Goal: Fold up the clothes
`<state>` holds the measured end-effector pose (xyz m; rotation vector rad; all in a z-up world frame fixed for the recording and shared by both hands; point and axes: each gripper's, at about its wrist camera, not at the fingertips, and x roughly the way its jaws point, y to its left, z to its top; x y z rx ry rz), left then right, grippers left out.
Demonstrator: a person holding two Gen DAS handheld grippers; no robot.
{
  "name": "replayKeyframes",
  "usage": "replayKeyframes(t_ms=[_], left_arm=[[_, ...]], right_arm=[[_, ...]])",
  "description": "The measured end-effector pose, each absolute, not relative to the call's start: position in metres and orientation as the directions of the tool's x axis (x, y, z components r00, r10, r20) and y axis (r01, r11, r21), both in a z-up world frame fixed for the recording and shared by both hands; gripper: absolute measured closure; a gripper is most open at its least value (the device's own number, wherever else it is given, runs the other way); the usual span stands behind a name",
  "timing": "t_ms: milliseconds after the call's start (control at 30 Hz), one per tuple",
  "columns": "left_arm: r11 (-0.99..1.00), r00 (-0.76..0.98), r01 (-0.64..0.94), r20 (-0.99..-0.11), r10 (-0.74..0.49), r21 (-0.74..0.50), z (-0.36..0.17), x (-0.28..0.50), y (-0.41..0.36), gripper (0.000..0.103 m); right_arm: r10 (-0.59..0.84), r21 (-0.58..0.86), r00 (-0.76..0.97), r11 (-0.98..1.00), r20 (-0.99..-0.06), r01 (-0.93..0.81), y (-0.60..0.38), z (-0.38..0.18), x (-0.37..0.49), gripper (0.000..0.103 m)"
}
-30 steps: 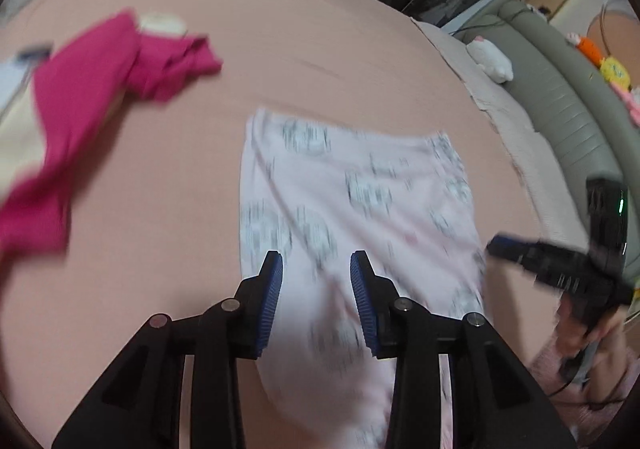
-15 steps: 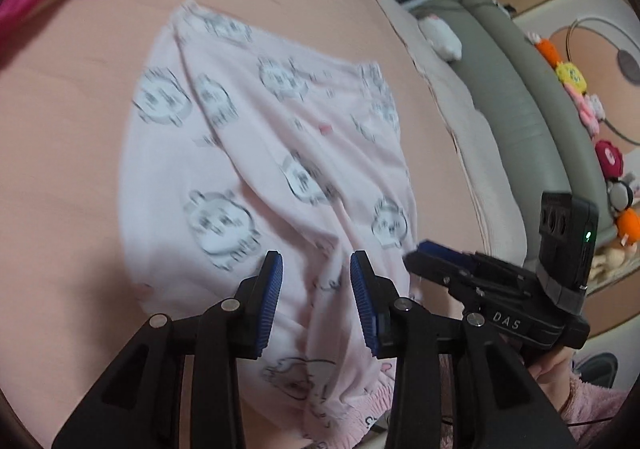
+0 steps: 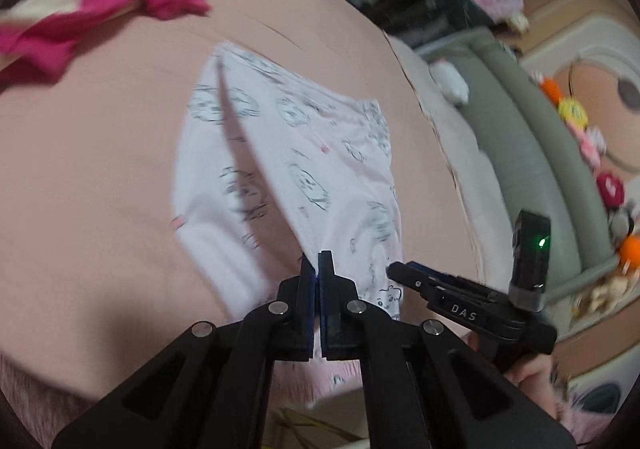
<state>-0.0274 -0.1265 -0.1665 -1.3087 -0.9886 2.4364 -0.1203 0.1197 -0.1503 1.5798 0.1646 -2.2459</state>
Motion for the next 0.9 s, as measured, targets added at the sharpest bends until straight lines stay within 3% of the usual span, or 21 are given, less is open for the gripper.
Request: replayKeyframes(t_ms=[167, 300, 367, 433, 467, 500, 733, 800, 900], left_arm=[[-0.768, -0.542, 0.248, -0.742, 0.395, -0.59, -0.188, -0.024, -0.136, 0.102], [-0.765, -0.562, 0.275, -0.743, 0.363, -0.583, -0.186, -0.02, -0.142, 0.101], [-0.72, -0.573, 0.267, -0.706, 0.415, -0.64, -0.188, -0.02, -0.145, 0.1], [-0.695, -0.574, 0.267, -0.69, 0.441, -0.667, -0.191, -0.02, -0.146, 0.087], [-0.696, -0.573, 0.269, -0.691, 0.441, -0.666, -0.191, -0.02, -0.144, 0.069], [-0.701, -0.57, 0.27, -0.697, 0.436, -0.66, -0.192, -0.018, -0.141, 0.063], [-0.721, -0.47, 0.219, -0.719, 0.512, -0.657, -0.201, 0.001, -0.11, 0.066], [-0.742, -0.448, 0.183, -0.726, 0.521, -0.645, -0.2, 0.002, -0.097, 0.086], [-0.761, -0.443, 0.142, -0.728, 0.523, -0.633, -0.195, 0.002, -0.087, 0.092]], right_arm=[[-0.225, 0.107, -0.292, -0.923, -0.93, 0.369, 0.125, -0.152, -0.113, 0.066], [-0.202, 0.08, -0.317, -0.931, -0.927, 0.357, 0.135, -0.147, -0.109, 0.066], [-0.204, 0.087, -0.318, -0.934, -0.926, 0.346, 0.141, -0.144, -0.108, 0.066], [-0.228, 0.116, -0.306, -0.933, -0.924, 0.342, 0.144, -0.142, -0.108, 0.066], [-0.242, 0.13, -0.3, -0.928, -0.923, 0.348, 0.144, -0.142, -0.106, 0.066], [-0.256, 0.14, -0.295, -0.921, -0.921, 0.363, 0.142, -0.141, -0.103, 0.066], [-0.315, 0.14, -0.285, -0.854, -0.905, 0.501, 0.115, -0.138, -0.075, 0.059], [-0.244, 0.074, -0.287, -0.865, -0.926, 0.497, 0.11, -0.149, -0.074, 0.059], [-0.184, 0.039, -0.282, -0.892, -0.942, 0.451, 0.114, -0.159, -0.076, 0.059]])
